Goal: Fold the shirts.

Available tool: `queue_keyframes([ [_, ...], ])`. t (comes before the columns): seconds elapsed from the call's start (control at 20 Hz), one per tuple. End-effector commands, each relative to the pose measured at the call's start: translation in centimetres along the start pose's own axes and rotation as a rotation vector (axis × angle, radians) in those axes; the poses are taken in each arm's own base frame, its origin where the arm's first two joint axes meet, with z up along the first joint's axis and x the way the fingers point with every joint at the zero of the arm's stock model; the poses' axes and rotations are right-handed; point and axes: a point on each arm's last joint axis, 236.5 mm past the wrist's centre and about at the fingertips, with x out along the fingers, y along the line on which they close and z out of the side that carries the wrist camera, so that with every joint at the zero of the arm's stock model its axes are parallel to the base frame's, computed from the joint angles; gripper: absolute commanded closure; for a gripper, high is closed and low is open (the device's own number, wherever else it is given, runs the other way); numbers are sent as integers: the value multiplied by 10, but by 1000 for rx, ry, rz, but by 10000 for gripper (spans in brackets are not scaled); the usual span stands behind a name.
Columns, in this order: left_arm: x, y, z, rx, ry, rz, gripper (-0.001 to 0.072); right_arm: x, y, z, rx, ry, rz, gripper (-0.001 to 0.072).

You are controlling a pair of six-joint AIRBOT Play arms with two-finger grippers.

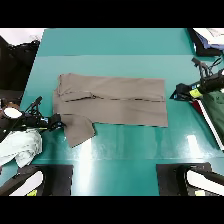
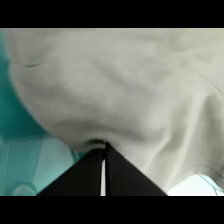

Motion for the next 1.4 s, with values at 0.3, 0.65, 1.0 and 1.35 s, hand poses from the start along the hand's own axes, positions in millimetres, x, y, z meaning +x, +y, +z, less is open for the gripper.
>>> queue_keyframes([
  [0.3, -4, -13, -10, 93, 49, -49, 683, 74, -56, -90, 162, 198, -30, 373],
  [0.65, -9, -17, -6, 106, 34, -50, 683, 111, -39, -86, 175, 198, 20, 402],
  [1.0, -37, -26, -10, 208, 38, -14, 685, 67, -52, -88, 111, 124, -54, 697],
  [1.35, -66, -75, -73, 359, 113, -74, 684, -11, -77, -129, 182, 58, -143, 698],
])
